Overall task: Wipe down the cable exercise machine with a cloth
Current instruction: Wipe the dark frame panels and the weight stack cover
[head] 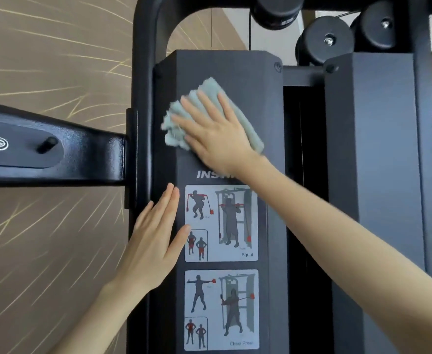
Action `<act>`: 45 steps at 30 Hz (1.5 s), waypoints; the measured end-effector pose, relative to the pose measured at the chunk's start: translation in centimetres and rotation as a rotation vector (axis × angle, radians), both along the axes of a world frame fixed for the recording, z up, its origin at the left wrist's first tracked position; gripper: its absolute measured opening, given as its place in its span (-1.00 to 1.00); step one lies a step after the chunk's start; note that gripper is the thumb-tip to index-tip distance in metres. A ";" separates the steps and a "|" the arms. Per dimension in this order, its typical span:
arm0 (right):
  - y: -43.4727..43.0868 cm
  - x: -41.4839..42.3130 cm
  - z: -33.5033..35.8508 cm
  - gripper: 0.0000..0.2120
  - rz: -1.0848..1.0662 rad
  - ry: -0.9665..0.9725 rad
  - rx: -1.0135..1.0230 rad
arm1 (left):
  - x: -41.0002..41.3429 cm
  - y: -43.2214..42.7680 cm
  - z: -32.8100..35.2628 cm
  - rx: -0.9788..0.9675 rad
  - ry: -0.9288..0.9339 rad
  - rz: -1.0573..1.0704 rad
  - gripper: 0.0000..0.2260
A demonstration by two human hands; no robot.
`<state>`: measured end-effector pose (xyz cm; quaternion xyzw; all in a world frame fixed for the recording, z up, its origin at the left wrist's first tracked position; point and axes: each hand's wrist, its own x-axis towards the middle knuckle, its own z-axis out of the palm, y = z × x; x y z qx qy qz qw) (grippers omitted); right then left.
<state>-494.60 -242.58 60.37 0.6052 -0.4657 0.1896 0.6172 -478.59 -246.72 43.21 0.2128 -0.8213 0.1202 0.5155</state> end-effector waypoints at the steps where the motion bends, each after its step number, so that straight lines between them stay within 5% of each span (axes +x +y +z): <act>1: 0.2 -0.5 -2.4 -0.54 0.037 0.025 0.013 | 0.0 0.0 -0.2 0.008 0.000 0.003 -0.42; 6: 1.5 -2.6 -8.7 -0.58 0.051 0.126 0.129 | -0.2 0.2 -1.8 0.096 -0.021 0.015 -0.38; 17: 3.2 -2.8 6.1 -0.55 -0.117 -0.276 -0.040 | 0.4 0.0 -1.7 0.043 -0.070 0.080 -0.38; 28: 0.7 -1.0 -8.8 -0.58 0.074 0.144 0.122 | -0.6 -0.5 -3.5 0.072 0.001 0.036 -0.40; 39: 1.5 -0.9 5.5 -0.57 -0.029 -0.139 0.005 | -1.0 -0.5 -3.7 0.108 0.017 0.010 -0.38; 45: 0.6 -1.8 -1.3 -0.58 0.071 0.051 -0.011 | -0.6 -0.7 -4.0 0.110 0.001 -0.039 -0.41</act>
